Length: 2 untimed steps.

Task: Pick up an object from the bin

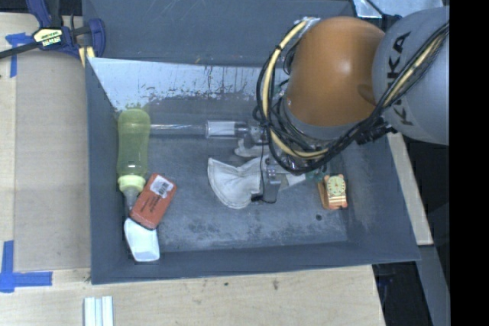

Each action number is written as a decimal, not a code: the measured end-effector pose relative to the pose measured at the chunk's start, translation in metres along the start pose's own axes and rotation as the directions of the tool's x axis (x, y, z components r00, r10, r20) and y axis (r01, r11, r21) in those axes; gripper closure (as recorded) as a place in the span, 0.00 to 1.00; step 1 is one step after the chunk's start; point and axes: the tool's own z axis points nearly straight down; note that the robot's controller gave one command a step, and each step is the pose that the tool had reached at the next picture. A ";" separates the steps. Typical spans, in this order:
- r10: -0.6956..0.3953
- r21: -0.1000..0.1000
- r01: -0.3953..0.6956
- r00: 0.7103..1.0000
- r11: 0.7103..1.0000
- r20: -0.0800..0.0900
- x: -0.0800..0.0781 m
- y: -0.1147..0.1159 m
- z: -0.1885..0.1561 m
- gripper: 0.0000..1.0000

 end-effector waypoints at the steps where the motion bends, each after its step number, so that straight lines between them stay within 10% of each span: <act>1: 0.002 -0.001 -0.002 1.000 1.000 0.009 -0.002 0.000 -0.005 0.00; 2: 0.055 -0.003 -0.055 0.998 0.998 0.015 -0.001 -0.011 0.042 0.00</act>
Offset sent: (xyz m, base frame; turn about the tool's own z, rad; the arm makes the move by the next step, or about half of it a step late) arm -0.0028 -0.0220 -0.0853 0.1035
